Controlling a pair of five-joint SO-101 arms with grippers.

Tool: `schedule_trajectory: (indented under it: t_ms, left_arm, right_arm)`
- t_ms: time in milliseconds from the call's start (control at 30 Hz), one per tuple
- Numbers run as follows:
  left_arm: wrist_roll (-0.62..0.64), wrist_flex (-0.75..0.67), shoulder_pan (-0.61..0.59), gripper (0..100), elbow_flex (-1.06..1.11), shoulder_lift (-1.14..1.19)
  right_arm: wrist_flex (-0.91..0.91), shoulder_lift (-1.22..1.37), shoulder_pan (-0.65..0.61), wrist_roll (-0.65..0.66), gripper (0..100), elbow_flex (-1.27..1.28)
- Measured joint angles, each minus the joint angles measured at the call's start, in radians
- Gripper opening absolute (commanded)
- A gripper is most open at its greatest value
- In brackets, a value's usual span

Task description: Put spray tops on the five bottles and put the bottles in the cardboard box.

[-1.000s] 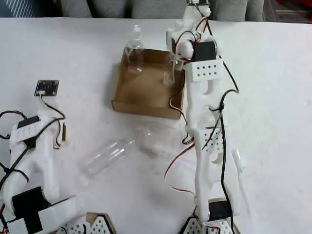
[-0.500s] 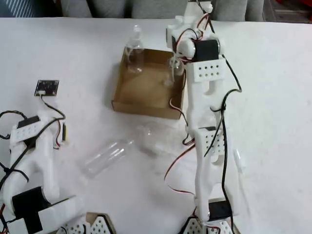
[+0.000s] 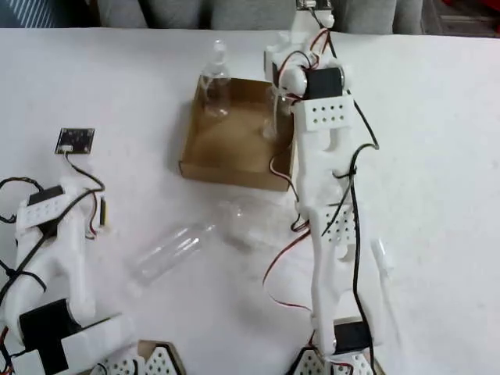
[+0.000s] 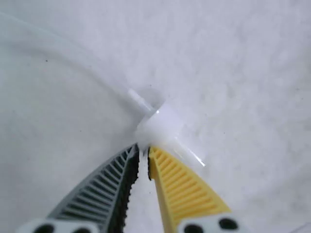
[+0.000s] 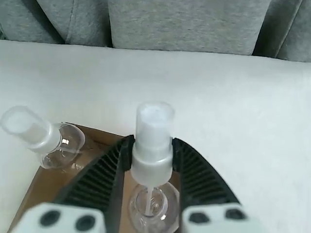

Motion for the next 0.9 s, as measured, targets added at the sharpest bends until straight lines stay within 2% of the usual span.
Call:
schedule_trajectory:
  t_ms: [900]
  left_arm:
    - [0.0, 0.0, 0.0, 6, 0.0, 0.0]
  right_arm:
    - [0.012, 0.005, 0.006, -0.018, 1.5, 0.0]
